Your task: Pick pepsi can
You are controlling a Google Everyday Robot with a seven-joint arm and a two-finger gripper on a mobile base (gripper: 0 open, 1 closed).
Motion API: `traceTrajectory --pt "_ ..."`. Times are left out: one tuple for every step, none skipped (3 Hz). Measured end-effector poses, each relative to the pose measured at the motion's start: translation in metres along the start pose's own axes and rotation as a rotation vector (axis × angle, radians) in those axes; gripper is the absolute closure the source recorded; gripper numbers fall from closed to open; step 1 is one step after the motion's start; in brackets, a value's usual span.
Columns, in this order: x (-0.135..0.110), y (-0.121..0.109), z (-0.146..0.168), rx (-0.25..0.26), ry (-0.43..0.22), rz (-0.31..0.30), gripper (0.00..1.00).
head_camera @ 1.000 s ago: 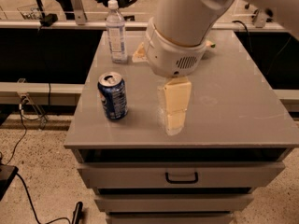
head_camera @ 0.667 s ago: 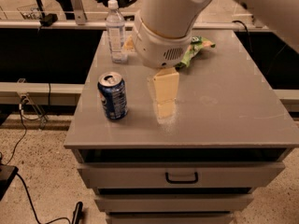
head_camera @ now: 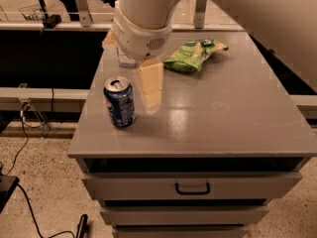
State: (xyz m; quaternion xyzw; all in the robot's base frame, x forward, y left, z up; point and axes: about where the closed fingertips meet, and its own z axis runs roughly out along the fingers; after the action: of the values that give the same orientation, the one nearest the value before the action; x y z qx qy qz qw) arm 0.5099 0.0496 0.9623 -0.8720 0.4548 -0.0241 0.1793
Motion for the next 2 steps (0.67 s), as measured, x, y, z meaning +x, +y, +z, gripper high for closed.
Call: traceTrajectory --pt "-0.015 -0.016 0.019 -0.03 -0.026 -0.076 0.0" --pt "-0.02 -0.022 0.039 -0.075 -0.043 -0.111 0.0"
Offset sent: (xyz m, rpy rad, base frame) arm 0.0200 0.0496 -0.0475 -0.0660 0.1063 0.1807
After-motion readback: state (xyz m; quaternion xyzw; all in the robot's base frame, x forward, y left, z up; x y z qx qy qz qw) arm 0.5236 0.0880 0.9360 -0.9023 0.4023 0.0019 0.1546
